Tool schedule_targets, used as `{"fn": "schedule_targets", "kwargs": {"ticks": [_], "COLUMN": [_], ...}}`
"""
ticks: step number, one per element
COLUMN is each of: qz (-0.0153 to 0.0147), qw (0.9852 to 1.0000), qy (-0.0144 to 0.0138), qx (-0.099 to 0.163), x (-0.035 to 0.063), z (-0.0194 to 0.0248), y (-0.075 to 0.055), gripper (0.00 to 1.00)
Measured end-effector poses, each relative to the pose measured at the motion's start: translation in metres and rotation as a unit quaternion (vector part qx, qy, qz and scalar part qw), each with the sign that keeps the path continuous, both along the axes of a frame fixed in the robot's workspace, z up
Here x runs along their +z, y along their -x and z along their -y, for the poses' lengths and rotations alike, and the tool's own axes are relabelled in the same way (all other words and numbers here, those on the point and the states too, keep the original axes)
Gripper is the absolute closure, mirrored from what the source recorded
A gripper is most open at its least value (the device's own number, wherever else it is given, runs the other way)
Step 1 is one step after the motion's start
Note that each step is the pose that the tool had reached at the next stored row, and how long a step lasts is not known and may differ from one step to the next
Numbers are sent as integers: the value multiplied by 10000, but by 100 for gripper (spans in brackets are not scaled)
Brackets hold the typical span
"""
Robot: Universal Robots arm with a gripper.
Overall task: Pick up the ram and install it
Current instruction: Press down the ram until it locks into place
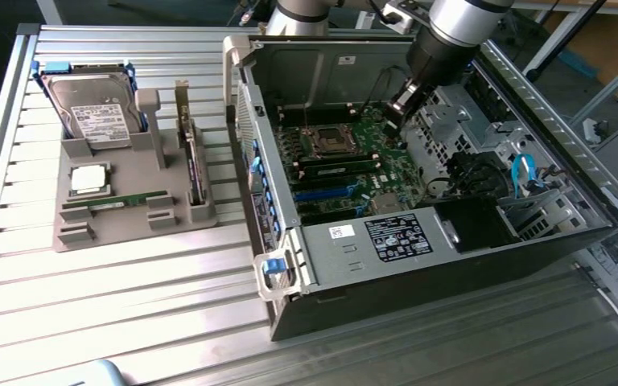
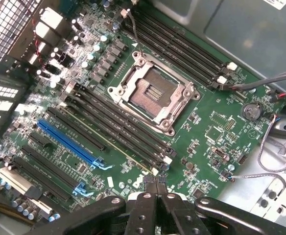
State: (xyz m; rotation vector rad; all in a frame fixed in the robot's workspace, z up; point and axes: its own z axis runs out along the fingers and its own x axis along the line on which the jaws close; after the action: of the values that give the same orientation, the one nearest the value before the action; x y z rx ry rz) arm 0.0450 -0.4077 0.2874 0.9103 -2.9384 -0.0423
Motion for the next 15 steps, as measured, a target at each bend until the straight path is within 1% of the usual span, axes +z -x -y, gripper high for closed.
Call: {"fn": "schedule_targets", "kwargs": {"ticks": [8, 15], "qz": [0, 0], "qw": [9998, 9989], "qy": [0, 0], "qx": [-210, -471], "x": [-12, -27], "z": [0, 0], "y": [0, 0], "gripper": [90, 90]}}
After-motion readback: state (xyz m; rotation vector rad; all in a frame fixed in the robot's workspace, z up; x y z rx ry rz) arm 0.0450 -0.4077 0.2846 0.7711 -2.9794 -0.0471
